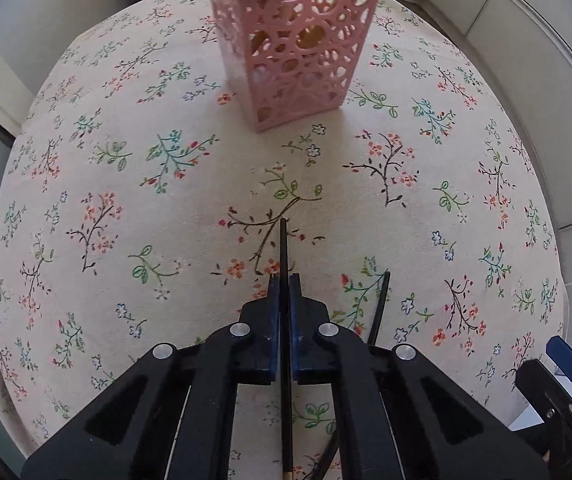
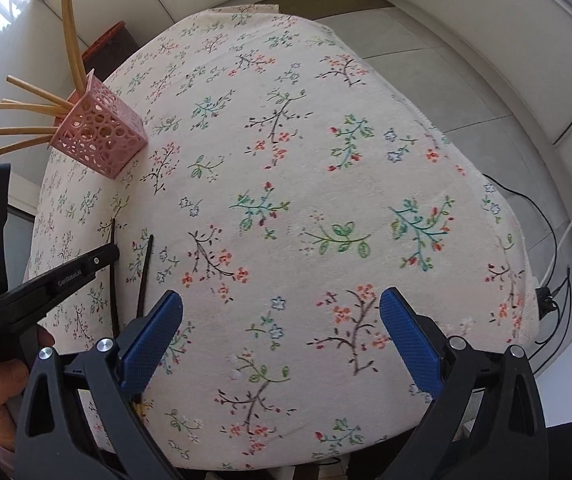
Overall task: Organize utensils
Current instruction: 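Lower both tools and grasp a dark chopstick with each, then lift both dark chopsticks upright and carry them over the pink cup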
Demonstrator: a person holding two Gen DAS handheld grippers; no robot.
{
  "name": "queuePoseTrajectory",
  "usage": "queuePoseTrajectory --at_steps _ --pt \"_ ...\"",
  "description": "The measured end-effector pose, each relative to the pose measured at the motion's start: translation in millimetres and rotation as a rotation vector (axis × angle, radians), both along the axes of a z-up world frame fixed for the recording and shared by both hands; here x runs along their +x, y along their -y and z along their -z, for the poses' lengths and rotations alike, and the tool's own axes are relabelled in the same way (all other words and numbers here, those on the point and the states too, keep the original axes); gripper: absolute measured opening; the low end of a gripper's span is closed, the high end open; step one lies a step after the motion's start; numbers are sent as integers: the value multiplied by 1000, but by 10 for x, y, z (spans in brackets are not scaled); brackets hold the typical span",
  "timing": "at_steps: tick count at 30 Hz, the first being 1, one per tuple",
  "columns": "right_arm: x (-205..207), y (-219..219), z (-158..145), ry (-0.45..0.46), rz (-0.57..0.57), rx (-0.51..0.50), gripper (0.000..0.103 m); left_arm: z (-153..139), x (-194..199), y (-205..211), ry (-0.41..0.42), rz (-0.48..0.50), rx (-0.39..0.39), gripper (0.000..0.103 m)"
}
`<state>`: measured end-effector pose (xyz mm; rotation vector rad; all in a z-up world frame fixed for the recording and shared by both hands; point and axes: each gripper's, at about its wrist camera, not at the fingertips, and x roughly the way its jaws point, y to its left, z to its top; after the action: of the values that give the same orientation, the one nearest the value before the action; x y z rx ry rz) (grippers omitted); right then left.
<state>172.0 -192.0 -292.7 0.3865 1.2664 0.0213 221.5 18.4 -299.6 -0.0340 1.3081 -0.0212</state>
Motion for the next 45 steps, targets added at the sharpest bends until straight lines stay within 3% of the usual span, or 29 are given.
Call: queuePoseTrajectory --at_steps 3,10,13,16,18,19,20,24,28,34,45 --pt "124 -218 46 -25 -12 16 96 -177 -139 -152 42 -7 -19 4" --pt "326 -848 97 -32 -92 -48 95 -826 -448 -361 210 -7 -27 4" --pt "383 -1148 206 -73 -154 -88 86 -1034 -502 -453 272 -31 -37 4" --pt "380 -1339 229 -44 -155 -187 72 -1187 -558 -528 320 -49 -43 4" --pt "387 -1391 203 -18 -154 -229 55 -1289 -601 -548 343 -56 -54 4" --pt "402 -1390 197 -11 -163 -223 29 -1320 -616 -564 354 -58 -58 4" --pt "417 -1361 197 -11 -156 -212 10 -1346 -628 -579 363 -59 -60 4" --pt "451 -1066 197 -36 -84 -43 5 -1430 -669 -567 387 -44 -72 4" --pt "384 -787 -78 42 -53 57 5 -1570 -758 -528 440 -20 -101 4" --pt "69 -418 -682 187 -32 114 5 -1764 -859 -400 498 21 -130 4" --pt "-351 -54 -1330 347 -15 163 5 -1992 -1086 -282 571 28 -140 4"
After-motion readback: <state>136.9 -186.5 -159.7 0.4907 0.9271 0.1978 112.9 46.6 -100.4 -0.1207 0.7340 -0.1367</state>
